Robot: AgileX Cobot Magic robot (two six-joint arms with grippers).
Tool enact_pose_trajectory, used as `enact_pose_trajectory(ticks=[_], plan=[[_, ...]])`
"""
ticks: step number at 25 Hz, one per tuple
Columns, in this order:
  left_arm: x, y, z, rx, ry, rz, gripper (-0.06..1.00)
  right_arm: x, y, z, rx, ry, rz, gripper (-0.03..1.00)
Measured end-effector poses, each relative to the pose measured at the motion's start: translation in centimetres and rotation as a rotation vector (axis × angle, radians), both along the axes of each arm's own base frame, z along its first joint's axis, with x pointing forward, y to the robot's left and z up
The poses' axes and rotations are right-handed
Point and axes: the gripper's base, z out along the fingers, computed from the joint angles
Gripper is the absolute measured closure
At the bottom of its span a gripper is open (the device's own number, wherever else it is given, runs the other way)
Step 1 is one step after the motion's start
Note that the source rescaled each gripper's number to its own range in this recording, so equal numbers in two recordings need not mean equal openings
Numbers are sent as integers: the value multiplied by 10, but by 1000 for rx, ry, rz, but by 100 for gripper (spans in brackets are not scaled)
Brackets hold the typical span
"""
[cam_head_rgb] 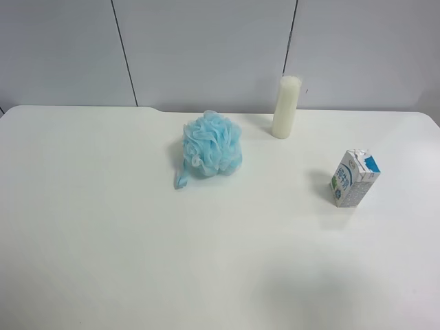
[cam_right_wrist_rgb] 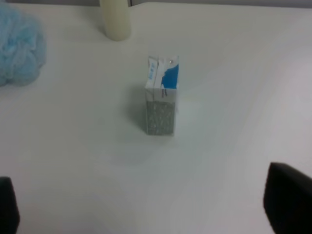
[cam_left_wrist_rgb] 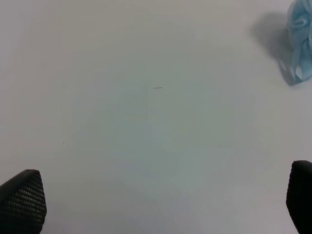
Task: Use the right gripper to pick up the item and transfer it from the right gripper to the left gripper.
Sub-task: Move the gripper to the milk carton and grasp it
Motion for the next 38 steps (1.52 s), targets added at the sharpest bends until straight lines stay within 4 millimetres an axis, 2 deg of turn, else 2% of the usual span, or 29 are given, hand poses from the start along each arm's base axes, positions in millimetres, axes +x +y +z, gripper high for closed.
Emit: enact_pose_trajectory(ticks=[32,35,38], plan=[[0,0,0,0,0,0,-6,0,0,0,4,0,-2,-1],[0,0,0,0,0,0,-6,1,0,8,29,15,-17,-1],[0,0,0,0,0,0,-6,13,0,21,22,84,-30,-1]])
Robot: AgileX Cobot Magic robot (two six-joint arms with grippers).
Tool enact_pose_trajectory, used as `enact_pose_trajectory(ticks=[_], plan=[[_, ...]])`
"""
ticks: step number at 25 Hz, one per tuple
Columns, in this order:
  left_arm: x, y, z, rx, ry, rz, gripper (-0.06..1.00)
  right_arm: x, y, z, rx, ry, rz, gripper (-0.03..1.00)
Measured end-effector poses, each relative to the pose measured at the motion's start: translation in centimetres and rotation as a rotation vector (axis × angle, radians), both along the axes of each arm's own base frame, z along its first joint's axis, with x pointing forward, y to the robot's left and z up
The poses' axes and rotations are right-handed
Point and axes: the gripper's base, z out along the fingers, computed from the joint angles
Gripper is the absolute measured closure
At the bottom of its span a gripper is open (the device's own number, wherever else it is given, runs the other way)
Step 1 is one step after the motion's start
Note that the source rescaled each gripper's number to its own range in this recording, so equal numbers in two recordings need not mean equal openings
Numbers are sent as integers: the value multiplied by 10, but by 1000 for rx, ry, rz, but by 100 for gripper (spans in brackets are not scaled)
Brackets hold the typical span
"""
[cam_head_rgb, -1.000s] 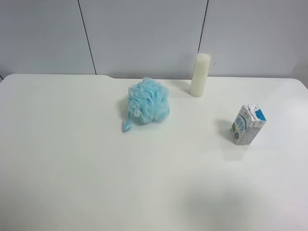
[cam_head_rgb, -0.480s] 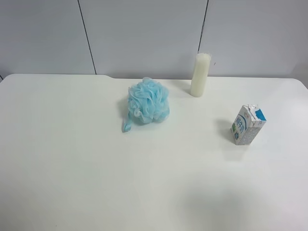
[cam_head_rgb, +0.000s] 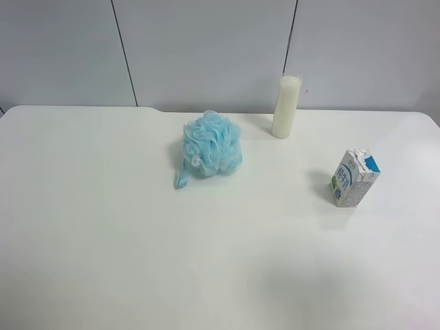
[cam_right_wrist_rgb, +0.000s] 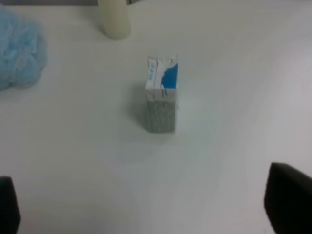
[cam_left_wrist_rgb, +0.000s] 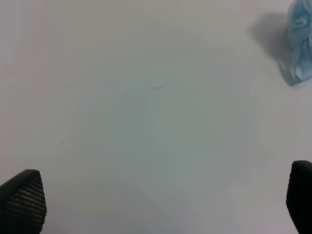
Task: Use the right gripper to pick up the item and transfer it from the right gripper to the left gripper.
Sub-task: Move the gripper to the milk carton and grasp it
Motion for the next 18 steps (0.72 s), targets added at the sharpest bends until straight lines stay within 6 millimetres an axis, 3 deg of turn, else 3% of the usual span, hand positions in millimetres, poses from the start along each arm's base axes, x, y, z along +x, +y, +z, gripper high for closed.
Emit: enact_pose_trajectory(ticks=[10,18], plan=[[0,0,0,0,0,0,-6,83,4,40,-20,276,-6,-1],[0,0,0,0,0,0,-6,166,9,43,-31,497,-7,-1]])
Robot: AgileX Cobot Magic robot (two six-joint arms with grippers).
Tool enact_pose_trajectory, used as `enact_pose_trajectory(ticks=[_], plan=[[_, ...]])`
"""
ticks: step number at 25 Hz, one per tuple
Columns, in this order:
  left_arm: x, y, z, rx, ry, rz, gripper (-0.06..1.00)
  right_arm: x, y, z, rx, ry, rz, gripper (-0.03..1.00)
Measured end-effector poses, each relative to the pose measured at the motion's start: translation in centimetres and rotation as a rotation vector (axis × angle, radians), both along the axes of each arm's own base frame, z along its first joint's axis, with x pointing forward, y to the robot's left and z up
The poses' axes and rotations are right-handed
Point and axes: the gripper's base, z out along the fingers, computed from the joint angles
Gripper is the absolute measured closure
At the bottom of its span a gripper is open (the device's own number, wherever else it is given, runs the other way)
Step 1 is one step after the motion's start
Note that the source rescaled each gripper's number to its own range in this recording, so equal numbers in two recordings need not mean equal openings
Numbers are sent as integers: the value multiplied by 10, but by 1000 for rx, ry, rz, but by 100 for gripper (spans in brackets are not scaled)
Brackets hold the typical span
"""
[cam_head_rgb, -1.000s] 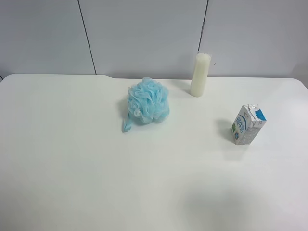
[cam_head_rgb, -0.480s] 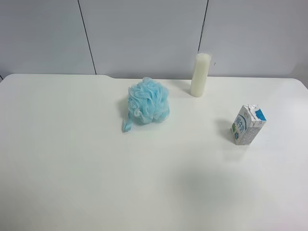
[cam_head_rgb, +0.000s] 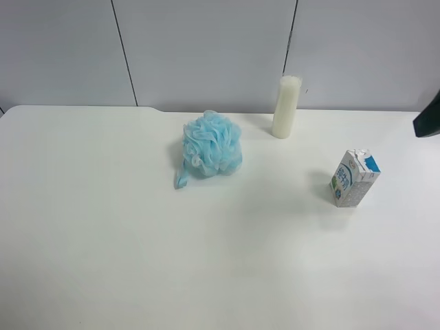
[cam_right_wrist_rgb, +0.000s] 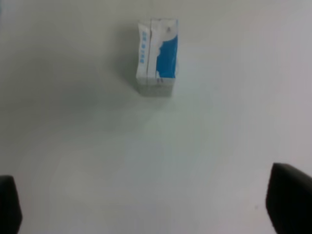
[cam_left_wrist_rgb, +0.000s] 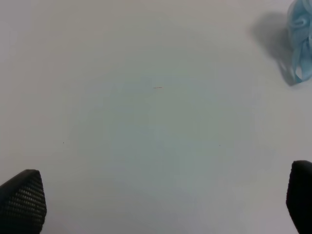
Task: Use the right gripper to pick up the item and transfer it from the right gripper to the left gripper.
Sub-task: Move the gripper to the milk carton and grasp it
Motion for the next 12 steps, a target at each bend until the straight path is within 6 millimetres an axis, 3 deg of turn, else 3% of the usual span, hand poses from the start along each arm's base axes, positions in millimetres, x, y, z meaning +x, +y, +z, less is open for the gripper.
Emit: enact_pose_trajectory(ticks=[12], plan=[[0,0,0,0,0,0,-6,88,5,-32,-7,277,-14,-1]])
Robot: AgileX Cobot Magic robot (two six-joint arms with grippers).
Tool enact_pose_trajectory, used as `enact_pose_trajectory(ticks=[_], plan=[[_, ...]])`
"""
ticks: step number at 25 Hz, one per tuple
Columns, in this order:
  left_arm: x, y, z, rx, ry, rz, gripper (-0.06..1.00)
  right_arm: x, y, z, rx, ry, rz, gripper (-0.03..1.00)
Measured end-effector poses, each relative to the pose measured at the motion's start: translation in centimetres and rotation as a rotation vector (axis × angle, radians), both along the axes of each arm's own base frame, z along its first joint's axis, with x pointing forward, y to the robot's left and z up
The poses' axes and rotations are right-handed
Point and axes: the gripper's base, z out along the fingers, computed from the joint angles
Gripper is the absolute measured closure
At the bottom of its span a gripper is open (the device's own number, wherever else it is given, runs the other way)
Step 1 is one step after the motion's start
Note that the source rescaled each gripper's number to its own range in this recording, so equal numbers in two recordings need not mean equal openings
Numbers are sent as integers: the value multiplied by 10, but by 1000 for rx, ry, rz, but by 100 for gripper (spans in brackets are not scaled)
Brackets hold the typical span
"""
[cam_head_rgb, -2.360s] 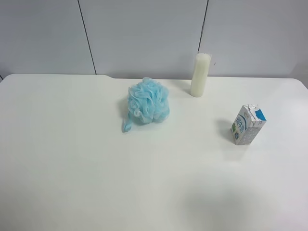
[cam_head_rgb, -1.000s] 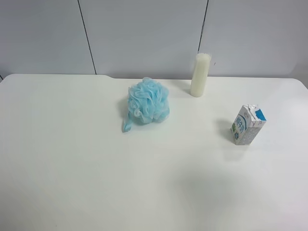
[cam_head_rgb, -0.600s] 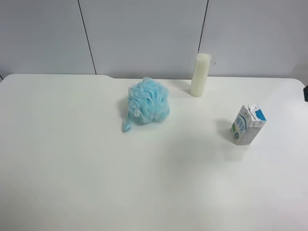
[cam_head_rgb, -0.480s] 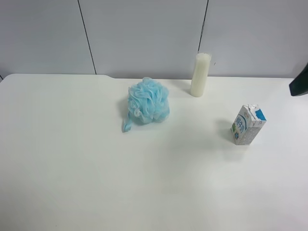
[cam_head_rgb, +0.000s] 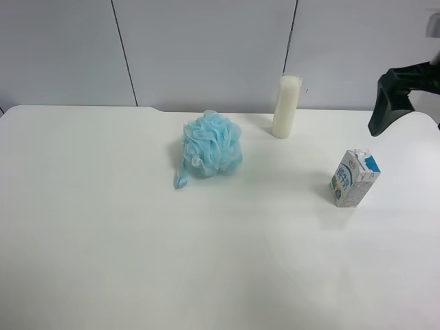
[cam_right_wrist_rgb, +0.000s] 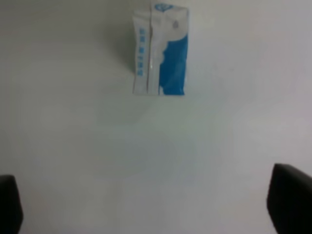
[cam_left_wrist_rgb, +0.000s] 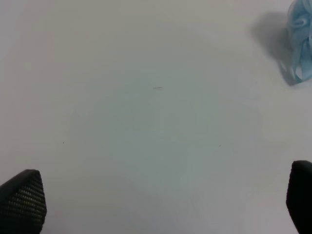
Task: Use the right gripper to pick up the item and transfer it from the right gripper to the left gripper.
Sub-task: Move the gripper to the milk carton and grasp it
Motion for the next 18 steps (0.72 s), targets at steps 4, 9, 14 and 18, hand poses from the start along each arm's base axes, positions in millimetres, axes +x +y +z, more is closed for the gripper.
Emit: enact_pose_trajectory(ticks=[4,9,14,18], plan=[[0,0,0,0,-2,0,-6,16,1,-20,-5,65,-1,-1],[0,0,0,0,-2,0,-6,35,1,-49,-14,123,-3,-1],[0,0,0,0,-2,0,-6,56,1,-71,-25,86,-7,-1],[0,0,0,0,-2,0,-6,65,0,-86,-45,84,-1,-1]])
